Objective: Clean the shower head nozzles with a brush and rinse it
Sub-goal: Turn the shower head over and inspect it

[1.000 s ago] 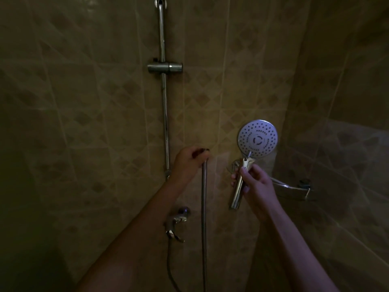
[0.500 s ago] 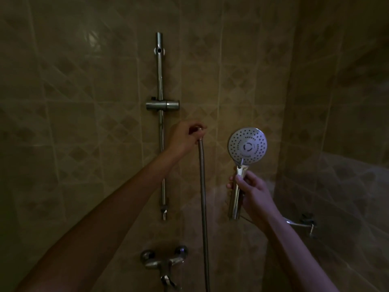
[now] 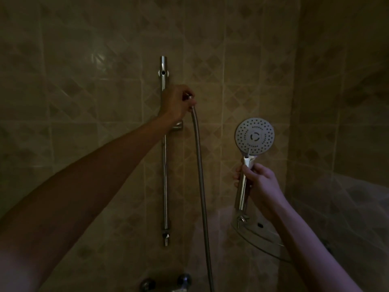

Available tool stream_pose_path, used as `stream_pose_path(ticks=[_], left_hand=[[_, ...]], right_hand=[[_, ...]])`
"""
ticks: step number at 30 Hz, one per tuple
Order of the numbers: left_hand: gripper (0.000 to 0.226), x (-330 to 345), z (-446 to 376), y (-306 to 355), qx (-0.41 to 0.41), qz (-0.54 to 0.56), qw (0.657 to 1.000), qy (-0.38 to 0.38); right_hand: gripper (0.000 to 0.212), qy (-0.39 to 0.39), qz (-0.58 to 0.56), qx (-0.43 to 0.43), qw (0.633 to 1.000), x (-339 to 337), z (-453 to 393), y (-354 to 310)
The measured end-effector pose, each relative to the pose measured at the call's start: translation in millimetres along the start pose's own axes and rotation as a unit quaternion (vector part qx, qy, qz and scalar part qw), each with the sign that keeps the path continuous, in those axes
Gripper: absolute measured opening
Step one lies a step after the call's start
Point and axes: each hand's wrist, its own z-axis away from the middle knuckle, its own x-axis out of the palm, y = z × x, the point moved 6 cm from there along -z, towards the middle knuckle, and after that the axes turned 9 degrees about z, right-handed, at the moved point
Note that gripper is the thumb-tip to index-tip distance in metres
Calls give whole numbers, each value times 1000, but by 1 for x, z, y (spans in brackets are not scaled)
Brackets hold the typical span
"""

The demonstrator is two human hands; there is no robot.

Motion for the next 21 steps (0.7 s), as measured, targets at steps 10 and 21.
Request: stream_pose_path(ticks=[10, 21], left_hand=[[16, 1, -59, -27, 12, -198, 976, -88], [19, -7, -42, -81, 0, -254, 957, -144]], right_hand=[[17, 22, 8, -16, 1000, -6, -20, -17], [22, 20, -9, -9, 1000, -16, -24, -20]])
